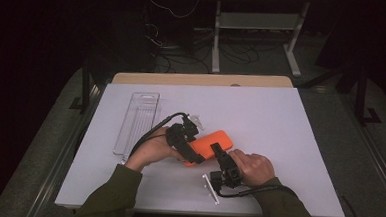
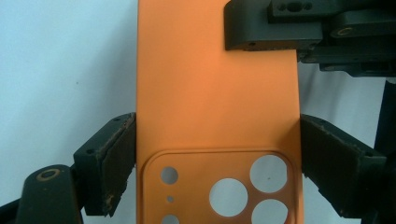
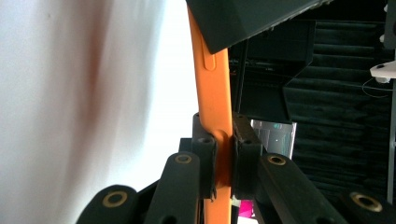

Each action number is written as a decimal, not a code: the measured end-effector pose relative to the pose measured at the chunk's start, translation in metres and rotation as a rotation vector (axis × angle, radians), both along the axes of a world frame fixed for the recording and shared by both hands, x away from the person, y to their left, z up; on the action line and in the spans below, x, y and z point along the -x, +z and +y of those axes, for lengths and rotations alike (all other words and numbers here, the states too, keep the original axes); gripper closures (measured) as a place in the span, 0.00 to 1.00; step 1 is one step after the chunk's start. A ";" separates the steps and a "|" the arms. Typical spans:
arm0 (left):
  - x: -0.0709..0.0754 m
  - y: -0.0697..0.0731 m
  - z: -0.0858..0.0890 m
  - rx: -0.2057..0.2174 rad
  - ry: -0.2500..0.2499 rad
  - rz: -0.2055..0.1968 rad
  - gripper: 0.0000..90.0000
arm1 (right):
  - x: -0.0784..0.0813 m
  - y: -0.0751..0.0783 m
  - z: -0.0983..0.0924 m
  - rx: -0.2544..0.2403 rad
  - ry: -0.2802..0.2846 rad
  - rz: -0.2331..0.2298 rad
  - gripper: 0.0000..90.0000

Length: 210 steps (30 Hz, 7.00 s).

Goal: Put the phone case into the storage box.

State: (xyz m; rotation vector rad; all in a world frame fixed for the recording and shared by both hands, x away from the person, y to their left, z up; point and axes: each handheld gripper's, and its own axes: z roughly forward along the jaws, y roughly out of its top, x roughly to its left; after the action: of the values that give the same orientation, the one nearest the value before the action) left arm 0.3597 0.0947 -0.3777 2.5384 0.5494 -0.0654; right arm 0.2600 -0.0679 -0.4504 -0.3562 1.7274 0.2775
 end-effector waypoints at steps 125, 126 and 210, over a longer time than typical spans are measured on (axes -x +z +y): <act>0.031 -0.030 0.038 0.205 0.153 -0.191 0.00 | -0.031 0.031 -0.067 -0.366 -0.198 0.365 0.89; 0.031 -0.030 0.038 0.204 0.153 -0.192 0.00 | -0.032 0.031 -0.067 -0.368 -0.196 0.369 0.90; 0.028 -0.028 0.042 0.229 0.195 -0.162 0.00 | -0.054 0.042 -0.081 -1.009 -0.306 0.887 0.89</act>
State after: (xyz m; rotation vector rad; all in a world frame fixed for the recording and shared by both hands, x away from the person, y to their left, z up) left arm 0.3321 0.1368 -0.4054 2.2337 0.6799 0.1397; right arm 0.3138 -0.1491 -0.4081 0.8861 2.1715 1.1331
